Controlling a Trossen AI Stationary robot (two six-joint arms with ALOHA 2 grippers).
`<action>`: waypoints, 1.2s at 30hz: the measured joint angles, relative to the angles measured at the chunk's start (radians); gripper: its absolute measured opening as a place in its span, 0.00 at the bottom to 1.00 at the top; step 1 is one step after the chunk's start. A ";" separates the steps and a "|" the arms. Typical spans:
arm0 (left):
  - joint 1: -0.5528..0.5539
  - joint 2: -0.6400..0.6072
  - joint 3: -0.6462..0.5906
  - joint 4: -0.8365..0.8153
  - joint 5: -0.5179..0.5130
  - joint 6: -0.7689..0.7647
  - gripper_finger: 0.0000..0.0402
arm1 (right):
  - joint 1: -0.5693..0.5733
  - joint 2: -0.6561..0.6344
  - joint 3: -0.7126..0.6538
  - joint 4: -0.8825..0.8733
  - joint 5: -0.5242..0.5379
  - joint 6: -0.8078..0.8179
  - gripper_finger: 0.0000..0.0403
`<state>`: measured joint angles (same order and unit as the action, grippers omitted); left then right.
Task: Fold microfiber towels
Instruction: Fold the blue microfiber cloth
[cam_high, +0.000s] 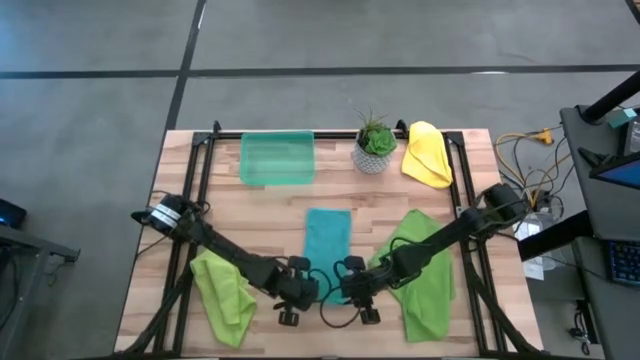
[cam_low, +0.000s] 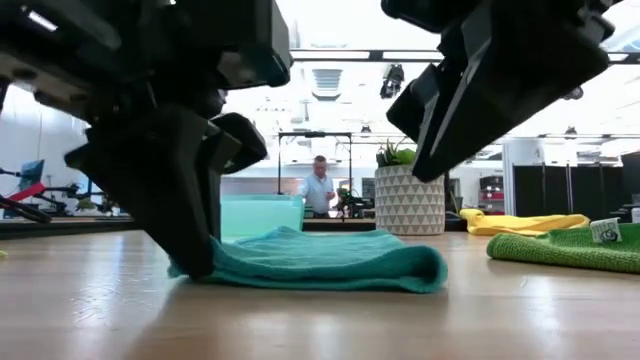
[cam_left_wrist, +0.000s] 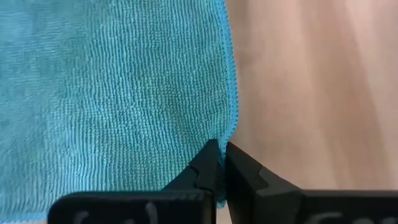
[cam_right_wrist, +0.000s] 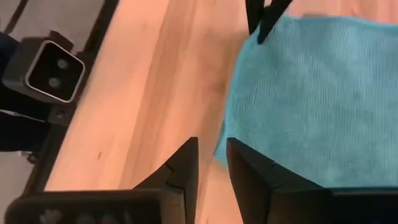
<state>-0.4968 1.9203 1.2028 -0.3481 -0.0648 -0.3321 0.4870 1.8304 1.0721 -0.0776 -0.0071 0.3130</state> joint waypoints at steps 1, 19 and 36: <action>0.005 -0.001 -0.001 0.022 0.029 0.000 0.00 | 0.000 -0.003 0.000 0.001 0.000 0.000 0.22; 0.034 -0.007 -0.039 0.222 0.312 -0.028 0.00 | 0.052 -0.010 0.001 0.032 -0.008 -0.008 0.27; 0.150 -0.020 -0.122 0.428 0.560 -0.052 0.00 | 0.105 -0.012 -0.021 0.112 0.062 -0.032 0.27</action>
<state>-0.3472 1.9005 1.0810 0.0803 0.4956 -0.3845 0.5919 1.8187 1.0513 0.0346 0.0553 0.2813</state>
